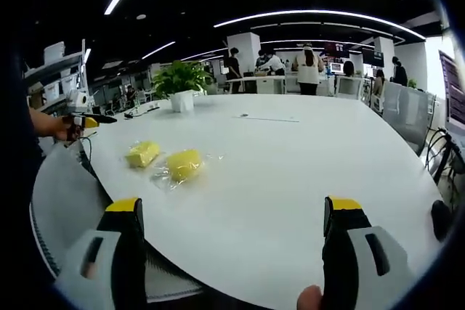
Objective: Compare the silicone blocks by pressing each to a similar depth, holding the contact briefly, and releasing to observe deformation and rebound differences across the visible hardness samples.
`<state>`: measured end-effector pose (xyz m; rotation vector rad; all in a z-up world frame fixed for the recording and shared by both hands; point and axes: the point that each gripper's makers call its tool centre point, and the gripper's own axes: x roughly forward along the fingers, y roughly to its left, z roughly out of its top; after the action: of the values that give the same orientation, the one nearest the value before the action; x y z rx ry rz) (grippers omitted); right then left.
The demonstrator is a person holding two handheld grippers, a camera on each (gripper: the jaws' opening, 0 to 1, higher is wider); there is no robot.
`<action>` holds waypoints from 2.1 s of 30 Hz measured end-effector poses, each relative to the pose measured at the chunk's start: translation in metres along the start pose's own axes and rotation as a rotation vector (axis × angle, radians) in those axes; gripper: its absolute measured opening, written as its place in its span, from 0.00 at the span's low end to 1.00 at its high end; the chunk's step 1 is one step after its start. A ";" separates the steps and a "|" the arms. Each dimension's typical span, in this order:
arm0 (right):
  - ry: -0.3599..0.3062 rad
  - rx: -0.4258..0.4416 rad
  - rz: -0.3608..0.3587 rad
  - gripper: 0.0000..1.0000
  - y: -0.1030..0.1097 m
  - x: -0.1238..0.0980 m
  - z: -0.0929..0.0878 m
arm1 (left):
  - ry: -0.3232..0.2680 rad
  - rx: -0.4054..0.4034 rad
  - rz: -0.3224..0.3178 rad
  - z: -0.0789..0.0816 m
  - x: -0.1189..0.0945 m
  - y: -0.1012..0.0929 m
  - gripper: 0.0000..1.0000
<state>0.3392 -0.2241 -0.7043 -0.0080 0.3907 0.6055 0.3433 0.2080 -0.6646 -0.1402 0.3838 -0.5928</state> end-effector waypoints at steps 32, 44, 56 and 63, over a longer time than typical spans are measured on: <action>-0.004 0.018 -0.014 0.97 0.005 -0.008 -0.002 | 0.253 -0.454 -0.307 -0.001 0.161 -0.080 1.00; 0.000 0.027 -0.021 0.97 0.006 -0.010 -0.003 | 0.340 -0.545 -0.329 -0.025 0.191 -0.079 1.00; 0.011 0.027 -0.020 0.97 0.009 -0.009 -0.008 | 0.448 -0.675 -0.354 -0.048 0.212 -0.090 0.86; 0.020 0.027 -0.020 0.97 0.009 -0.010 -0.009 | 0.514 -0.699 -0.342 -0.062 0.221 -0.095 0.67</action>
<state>0.3230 -0.2234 -0.7080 0.0081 0.4173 0.5807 0.4381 0.0029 -0.7683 -0.7428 1.0750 -0.8122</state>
